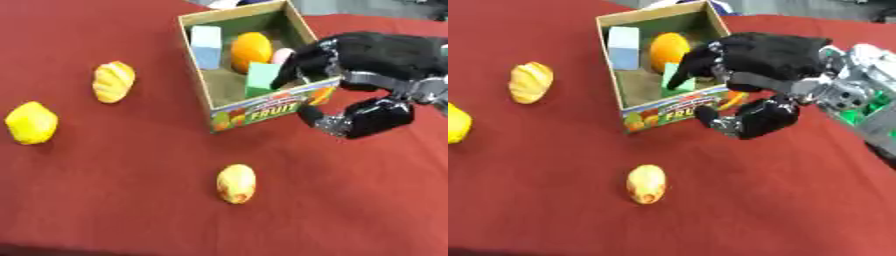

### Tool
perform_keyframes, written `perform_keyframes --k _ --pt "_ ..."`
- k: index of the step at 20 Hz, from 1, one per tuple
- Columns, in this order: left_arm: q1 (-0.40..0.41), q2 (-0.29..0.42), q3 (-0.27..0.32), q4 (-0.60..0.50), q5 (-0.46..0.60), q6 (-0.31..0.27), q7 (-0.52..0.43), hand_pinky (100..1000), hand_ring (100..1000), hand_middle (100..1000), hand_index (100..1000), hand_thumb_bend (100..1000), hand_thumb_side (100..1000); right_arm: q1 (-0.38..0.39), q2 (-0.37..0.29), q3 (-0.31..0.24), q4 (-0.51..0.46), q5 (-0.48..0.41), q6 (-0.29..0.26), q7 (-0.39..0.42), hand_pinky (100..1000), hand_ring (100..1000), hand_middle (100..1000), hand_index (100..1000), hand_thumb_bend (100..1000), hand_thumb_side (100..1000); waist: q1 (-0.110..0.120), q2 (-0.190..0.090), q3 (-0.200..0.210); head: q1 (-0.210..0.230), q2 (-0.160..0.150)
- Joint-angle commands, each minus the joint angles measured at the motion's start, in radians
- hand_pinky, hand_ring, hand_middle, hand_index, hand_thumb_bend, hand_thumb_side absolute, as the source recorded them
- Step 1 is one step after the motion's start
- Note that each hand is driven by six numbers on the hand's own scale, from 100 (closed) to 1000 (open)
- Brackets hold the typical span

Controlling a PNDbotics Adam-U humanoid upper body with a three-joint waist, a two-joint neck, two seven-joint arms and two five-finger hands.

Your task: Pick up objects on the table and place them in the box.

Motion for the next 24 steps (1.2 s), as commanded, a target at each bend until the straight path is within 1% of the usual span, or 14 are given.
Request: perform_keyframes --k 1,5,13,21,24 --pt "-0.004 0.018 0.001 -0.015 0.001 0.000 -0.002 722 596 558 818 100 526 -0.028 0.034 0.033 -0.015 0.026 0.012 0.044 816 782 742 839 100 153 0.004 -0.015 0.002 -0.002 0.009" --pt "-0.008 0.015 -0.001 -0.015 0.005 -0.001 -0.004 722 596 558 818 100 529 -0.037 0.089 0.077 -0.015 0.055 0.039 0.099 816 784 744 837 100 154 0.002 -0.005 0.008 -0.004 0.010" --pt "-0.013 0.012 -0.002 -0.015 0.012 -0.004 -0.004 722 596 558 818 100 536 -0.011 0.144 0.154 -0.015 0.136 0.058 0.203 820 799 760 842 100 168 -0.007 0.011 0.020 -0.008 0.004" --pt "-0.016 0.012 -0.004 -0.015 0.016 -0.005 -0.006 722 597 559 818 100 541 -0.012 0.157 0.173 -0.015 0.178 0.066 0.243 822 803 764 839 100 188 -0.010 0.016 0.023 -0.013 -0.002" --pt "-0.018 0.011 -0.005 -0.015 0.017 -0.005 -0.007 722 597 559 818 100 542 -0.015 0.165 0.170 -0.015 0.200 0.076 0.240 823 805 765 842 102 200 -0.010 0.020 0.024 -0.016 -0.006"
